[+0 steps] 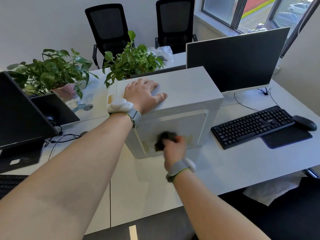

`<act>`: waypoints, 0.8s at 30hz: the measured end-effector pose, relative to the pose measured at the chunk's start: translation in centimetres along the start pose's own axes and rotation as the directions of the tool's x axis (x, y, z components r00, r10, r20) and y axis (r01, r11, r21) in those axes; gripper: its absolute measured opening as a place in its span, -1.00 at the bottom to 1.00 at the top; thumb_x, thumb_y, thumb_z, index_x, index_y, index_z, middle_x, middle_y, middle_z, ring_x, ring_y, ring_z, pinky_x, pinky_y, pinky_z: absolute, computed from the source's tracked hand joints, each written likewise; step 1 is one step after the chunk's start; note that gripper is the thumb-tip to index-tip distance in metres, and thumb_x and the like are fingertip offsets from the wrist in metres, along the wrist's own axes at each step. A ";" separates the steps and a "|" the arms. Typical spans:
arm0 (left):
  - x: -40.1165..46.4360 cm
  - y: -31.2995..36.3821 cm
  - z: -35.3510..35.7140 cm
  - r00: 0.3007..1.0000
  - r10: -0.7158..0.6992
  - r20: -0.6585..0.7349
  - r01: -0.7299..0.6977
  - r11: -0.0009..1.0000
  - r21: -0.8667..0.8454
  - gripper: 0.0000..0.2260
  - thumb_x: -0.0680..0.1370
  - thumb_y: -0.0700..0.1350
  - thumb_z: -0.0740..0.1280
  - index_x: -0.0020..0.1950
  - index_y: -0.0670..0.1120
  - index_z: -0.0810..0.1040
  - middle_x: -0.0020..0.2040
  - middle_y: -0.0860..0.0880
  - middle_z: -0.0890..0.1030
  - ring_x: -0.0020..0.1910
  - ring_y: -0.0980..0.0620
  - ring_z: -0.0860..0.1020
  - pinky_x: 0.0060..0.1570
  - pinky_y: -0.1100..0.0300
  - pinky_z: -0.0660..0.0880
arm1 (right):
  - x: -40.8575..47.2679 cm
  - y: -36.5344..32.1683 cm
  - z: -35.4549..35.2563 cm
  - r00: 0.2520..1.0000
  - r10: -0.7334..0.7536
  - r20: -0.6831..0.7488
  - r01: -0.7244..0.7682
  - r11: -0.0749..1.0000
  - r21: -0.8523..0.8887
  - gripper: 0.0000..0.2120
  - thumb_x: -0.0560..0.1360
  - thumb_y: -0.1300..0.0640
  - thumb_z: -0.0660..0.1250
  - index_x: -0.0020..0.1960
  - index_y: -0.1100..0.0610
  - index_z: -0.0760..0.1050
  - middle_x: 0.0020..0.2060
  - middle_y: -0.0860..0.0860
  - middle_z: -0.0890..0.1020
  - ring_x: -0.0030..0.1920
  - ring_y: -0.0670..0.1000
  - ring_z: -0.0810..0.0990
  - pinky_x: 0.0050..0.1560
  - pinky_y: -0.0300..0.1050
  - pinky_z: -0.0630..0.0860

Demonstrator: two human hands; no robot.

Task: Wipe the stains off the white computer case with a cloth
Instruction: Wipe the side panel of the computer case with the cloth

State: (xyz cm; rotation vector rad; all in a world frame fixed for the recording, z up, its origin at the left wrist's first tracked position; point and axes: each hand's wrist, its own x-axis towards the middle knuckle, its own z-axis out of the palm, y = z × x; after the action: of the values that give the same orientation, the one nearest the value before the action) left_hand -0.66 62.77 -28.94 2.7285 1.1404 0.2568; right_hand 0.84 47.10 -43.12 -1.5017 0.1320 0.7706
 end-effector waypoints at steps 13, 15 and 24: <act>0.2 -0.1 0.2 1.000 0.006 -0.021 -0.006 1.000 0.002 -0.36 0.50 0.47 0.17 0.48 0.18 0.42 0.50 0.05 0.39 0.48 -0.07 0.31 0.49 -0.05 0.16 | -2.5 1.5 0.8 0.987 0.033 -0.156 -0.003 0.983 0.185 -0.74 0.53 0.26 0.35 0.20 0.16 0.45 0.01 0.12 0.63 -0.04 0.09 0.61 -0.01 -0.05 0.54; 0.2 -0.2 0.3 1.000 0.008 -0.014 -0.008 1.000 0.002 -0.36 0.49 0.48 0.17 0.48 0.19 0.42 0.49 0.05 0.39 0.48 -0.07 0.31 0.48 -0.06 0.17 | -3.2 1.3 2.9 0.996 -0.047 -0.073 0.055 0.992 0.110 -0.72 0.51 0.22 0.41 0.19 0.07 0.47 0.02 0.03 0.64 0.00 0.05 0.62 0.08 -0.04 0.55; 0.2 -0.3 0.4 1.000 0.013 -0.026 -0.013 1.000 0.002 -0.36 0.49 0.48 0.16 0.48 0.19 0.43 0.49 0.05 0.40 0.48 -0.07 0.32 0.48 -0.05 0.17 | -2.6 7.6 3.2 0.888 0.440 0.134 -0.388 0.872 -0.298 -0.52 0.40 0.16 0.40 0.29 0.31 0.52 0.24 0.31 0.62 -0.30 0.06 0.47 -0.35 -0.12 0.42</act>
State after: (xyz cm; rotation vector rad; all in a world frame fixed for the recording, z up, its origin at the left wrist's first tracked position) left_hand -0.63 63.05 -29.36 2.7427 1.1302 0.2946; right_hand -6.44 48.20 -47.78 -1.6597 0.2147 1.3266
